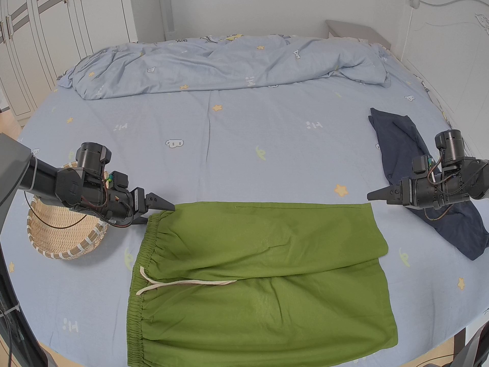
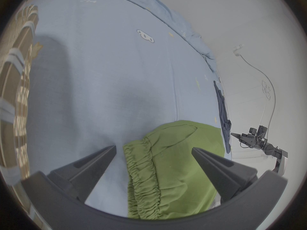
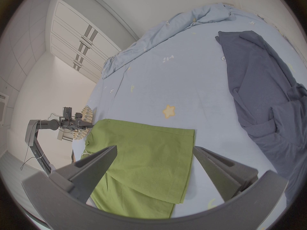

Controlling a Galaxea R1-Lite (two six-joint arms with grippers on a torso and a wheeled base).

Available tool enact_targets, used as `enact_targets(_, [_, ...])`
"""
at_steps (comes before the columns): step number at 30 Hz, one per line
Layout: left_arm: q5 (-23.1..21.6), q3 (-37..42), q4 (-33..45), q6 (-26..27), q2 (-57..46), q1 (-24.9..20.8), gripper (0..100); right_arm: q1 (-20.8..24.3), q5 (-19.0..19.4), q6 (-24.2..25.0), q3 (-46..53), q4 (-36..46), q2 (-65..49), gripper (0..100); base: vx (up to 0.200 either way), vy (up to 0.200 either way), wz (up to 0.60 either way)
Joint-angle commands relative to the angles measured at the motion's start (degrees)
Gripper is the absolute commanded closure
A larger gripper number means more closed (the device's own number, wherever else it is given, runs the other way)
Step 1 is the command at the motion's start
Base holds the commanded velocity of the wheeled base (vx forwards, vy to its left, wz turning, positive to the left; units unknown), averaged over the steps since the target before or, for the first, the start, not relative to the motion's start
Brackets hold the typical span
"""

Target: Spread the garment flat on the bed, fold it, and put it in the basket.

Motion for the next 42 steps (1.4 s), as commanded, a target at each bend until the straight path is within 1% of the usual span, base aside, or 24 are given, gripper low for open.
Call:
enact_targets(1, [0.01,-0.92,0.04,-0.01,1.94,-0.23,0,0.06,-0.03,0.04,0.02,0.01,0.03,0,0.0,0.0,0.0])
enact_targets(5, [0.01,-1.8,0.04,-0.1,2.55,-0.32,0,0.06,-0.03,0.04,0.02,0.01,0.03,0,0.0,0.0,0.0])
enact_targets(6, [0.01,-1.89,0.04,-0.1,2.82,-0.41,100,0.06,-0.03,0.04,0.02,0.01,0.03,0,0.0,0.0,0.0])
enact_targets(16, [0.01,-2.59,0.04,-0.1,3.26,-0.41,100,-0.11,-0.03,0.04,-0.07,-0.08,0.12,0,0.0,0.0,0.0])
enact_targets(21, [0.1,-1.45,0.04,-0.27,-0.79,0.03,100,-1.08,-0.03,0.04,-0.86,-2.01,0.73,0,0.0,0.0,0.0])
enact_targets(29, [0.01,0.04,0.04,-0.27,-5.53,0.21,100,-1.25,0.23,0.04,-7.01,-3.42,7.94,0,0.0,0.0,0.0])
enact_targets(32, [0.01,0.31,0.04,-0.19,-5.8,0.12,100,-1.17,0.14,-0.04,-7.98,-3.5,10.93,0,0.0,0.0,0.0])
enact_targets(42, [0.01,0.31,0.04,-0.1,-5.27,-0.05,100,-0.55,0.06,-0.04,-8.24,-5.09,15.23,0,0.0,0.0,0.0])
